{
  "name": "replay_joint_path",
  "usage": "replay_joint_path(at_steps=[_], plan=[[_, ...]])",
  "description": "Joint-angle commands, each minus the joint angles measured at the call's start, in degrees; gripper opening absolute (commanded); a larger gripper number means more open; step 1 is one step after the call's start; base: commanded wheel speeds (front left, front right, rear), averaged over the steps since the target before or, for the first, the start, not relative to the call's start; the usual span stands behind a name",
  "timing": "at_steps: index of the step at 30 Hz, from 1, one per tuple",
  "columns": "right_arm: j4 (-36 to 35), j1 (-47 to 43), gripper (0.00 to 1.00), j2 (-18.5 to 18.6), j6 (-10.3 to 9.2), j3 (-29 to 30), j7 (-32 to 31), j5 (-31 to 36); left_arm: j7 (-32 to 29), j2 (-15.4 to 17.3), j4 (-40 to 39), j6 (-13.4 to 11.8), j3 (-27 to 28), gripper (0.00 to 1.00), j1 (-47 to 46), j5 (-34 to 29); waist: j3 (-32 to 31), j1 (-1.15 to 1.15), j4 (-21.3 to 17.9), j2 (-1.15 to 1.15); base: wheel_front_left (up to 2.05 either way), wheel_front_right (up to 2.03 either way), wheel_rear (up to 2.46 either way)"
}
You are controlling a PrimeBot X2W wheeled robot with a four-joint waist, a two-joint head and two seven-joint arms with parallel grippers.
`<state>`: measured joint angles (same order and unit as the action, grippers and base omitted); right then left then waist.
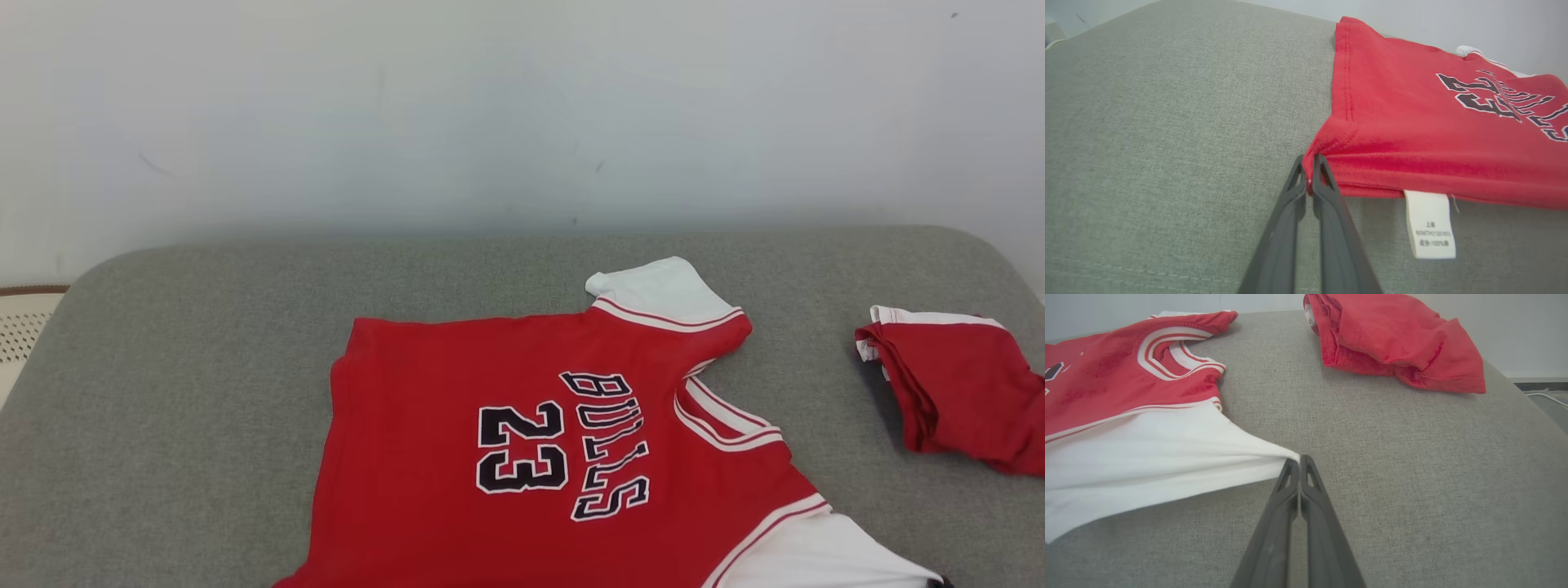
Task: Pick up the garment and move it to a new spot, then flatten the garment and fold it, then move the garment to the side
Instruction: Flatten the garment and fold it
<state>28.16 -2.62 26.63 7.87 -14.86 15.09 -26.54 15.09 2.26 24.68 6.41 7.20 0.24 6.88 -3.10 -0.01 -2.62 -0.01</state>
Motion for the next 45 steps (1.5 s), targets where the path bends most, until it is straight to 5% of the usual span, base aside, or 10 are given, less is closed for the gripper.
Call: replay_joint_path(at_steps=[1, 9, 21, 45], plan=[[0.31, -1.24, 0.0, 1.24, -0.7, 0.64, 0.06, -0.38, 0.08, 1.24, 0.17, -0.72, 0.76, 0.0, 1.26, 0.27, -0.81, 0.01, 0.05, 0.01, 0.0, 0.0, 0.0], [-1.8, -6.2, 0.0, 2.24, -0.65, -0.18, 0.06, -1.8, 0.08, 1.15, -0.57, -1.99, -1.56, 0.0, 3.8, 1.91, -0.49, 0.01, -0.11, 0.01, 0.0, 0.0, 0.0], [-12.65, 1.38, 0.0, 2.12, -0.49, 1.53, 0.04, 1.28, 0.07, 0.93, -7.38, -1.14, -3.37, 0.0, -1.23, 0.19, 2.6, 0.01, 0.96, 0.01, 0.0, 0.0, 0.0], [3.53, 23.47, 0.0, -0.87, -0.43, -3.1, 0.03, 5.09, 0.07, 0.73, 0.1, -0.3, -11.84, 0.0, -19.03, -0.38, 13.13, 0.01, 4.65, 0.01, 0.0, 0.0, 0.0]])
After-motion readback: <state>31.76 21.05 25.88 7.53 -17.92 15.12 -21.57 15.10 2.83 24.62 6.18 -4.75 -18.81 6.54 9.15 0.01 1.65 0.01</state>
